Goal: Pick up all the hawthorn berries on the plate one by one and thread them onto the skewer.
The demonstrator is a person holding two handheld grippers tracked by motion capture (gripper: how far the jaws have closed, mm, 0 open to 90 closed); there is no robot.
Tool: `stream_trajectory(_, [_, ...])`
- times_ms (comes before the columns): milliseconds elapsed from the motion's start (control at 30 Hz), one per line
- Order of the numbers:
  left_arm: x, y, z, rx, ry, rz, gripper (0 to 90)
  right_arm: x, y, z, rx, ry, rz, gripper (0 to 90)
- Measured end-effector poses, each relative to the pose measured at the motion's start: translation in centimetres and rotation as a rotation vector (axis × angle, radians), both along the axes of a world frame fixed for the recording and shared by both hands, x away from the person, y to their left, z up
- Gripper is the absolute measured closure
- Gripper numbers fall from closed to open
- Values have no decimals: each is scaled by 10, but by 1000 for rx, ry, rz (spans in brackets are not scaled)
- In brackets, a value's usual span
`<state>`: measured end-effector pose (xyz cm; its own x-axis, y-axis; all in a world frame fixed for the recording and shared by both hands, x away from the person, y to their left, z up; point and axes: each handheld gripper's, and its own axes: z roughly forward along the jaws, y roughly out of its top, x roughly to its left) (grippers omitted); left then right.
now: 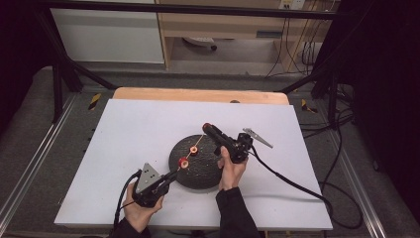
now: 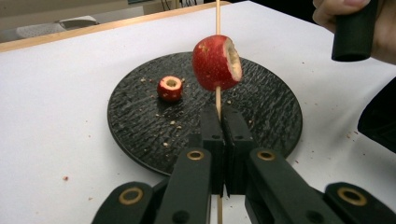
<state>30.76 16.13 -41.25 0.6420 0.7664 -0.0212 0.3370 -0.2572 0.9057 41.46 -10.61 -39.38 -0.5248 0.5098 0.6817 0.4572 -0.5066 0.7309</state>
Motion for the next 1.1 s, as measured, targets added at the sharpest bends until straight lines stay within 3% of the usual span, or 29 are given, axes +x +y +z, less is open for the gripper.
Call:
stream_trajectory(300, [3, -2, -3, -3, 15, -12, 884, 0, -1, 1, 7, 0, 12, 637])
stream_trajectory(467, [0, 3, -3, 23, 11, -20, 884, 1, -3, 3, 10, 6, 3, 638])
stream_trajectory(633, [-1, 6, -1, 4, -1, -15, 884, 1, -4, 2, -23, 5, 10, 638])
stream_trajectory(833, [-3, -2, -4, -7, -24, -3, 884, 0, -1, -1, 3, 11, 9, 638])
stream_trajectory(967, [0, -3, -6, -21, -4, -7, 884, -1, -2, 1, 10, 9, 17, 638])
stream_trajectory(1100, [0, -3, -4, 2, -4, -13, 884, 0, -3, 1, -1, 14, 12, 638])
